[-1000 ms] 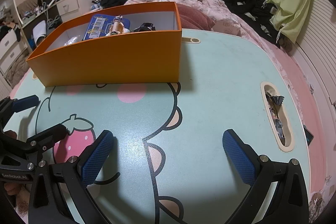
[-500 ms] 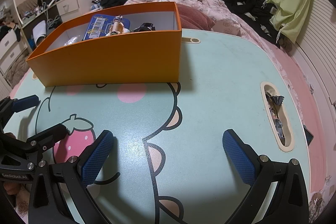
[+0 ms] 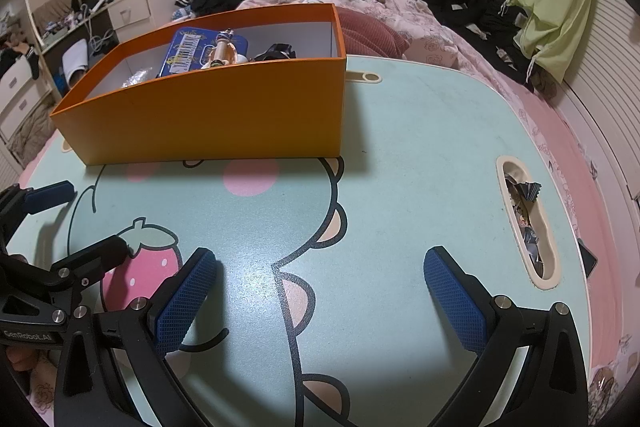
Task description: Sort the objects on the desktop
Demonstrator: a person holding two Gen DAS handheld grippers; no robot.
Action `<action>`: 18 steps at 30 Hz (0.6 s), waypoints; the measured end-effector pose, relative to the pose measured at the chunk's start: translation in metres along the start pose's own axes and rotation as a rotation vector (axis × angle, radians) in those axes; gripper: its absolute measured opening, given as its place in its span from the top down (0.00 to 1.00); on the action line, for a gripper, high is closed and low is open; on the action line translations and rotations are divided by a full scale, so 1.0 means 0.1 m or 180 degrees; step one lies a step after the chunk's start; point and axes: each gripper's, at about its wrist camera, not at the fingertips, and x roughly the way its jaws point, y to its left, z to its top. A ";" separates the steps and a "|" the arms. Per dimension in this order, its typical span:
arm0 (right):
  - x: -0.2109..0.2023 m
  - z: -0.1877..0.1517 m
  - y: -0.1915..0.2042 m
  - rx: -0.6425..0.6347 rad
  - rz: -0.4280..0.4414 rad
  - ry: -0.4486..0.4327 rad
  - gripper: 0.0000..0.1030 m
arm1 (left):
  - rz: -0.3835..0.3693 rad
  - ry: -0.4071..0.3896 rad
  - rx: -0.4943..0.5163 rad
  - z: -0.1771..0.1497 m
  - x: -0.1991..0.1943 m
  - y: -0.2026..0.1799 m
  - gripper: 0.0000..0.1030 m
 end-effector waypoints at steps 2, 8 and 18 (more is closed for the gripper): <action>0.00 0.00 0.00 0.0000 0.0000 0.0000 0.00 | 0.0000 0.0000 0.0000 0.00 0.00 0.00 0.00; 0.00 0.00 0.00 0.0000 0.0000 0.0000 0.00 | 0.0000 0.0001 0.0000 0.00 0.00 0.00 0.00; 0.00 0.00 0.00 0.0000 0.0000 0.0000 0.00 | 0.0000 0.0001 0.0000 0.00 0.00 0.00 0.00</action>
